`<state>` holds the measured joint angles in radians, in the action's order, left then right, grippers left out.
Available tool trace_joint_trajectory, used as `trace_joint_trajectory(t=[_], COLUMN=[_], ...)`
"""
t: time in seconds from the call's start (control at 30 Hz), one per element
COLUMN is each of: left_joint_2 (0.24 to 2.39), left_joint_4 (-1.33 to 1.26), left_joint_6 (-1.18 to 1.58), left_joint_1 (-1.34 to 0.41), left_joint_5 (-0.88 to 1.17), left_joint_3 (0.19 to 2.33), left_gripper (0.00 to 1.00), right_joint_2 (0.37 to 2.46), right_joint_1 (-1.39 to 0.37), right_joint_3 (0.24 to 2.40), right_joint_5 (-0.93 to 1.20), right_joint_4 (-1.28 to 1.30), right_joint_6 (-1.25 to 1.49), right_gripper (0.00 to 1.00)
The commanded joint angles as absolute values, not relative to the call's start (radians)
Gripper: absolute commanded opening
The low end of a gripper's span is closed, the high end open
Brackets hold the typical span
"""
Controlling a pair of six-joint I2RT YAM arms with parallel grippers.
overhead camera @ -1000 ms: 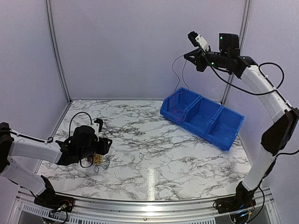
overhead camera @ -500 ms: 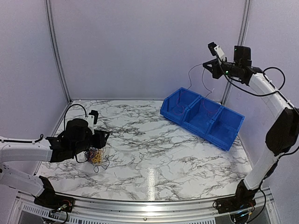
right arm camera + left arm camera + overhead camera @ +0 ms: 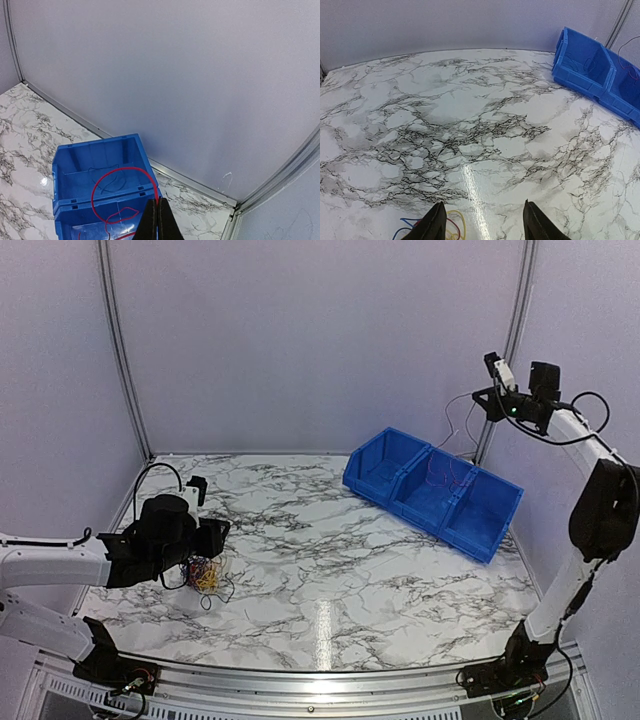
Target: Untangle the cables
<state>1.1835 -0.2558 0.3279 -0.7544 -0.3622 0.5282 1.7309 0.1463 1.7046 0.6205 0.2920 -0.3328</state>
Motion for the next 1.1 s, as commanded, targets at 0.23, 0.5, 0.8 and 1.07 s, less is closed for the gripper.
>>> trace_joint_trajectory(t=[0.23,0.5,0.8,1.07], left_joint_2=[1.18,1.192,1.165,1.178], left_joint_4=[-0.222,-0.216,-0.187,-0.115], left_joint_6=[0.316,0.316,0.323,0.372], left_joint_1=[-0.751,-0.752,-0.752,-0.752], left_joint_5=[-0.39,-0.38,-0.39,-0.416], left_joint_3=[0.553,0.562,0.568,0.598], left_gripper=[0.55,0.55,0.55,0.58], right_joint_2=[1.879,1.981,2.005,1.836], right_joint_1=[0.115,0.047,0.028,0.003], right_joint_3=[1.708,1.717,1.728,1.657], right_joint_5=[0.634,0.487,0.408,0.342], right_joint_4=[0.329,0.374,0.492,0.513], right_joint_6=[-0.37,-0.437,-0.451,-0.422], right_gripper=[0.0,0.0,0.04,0.46])
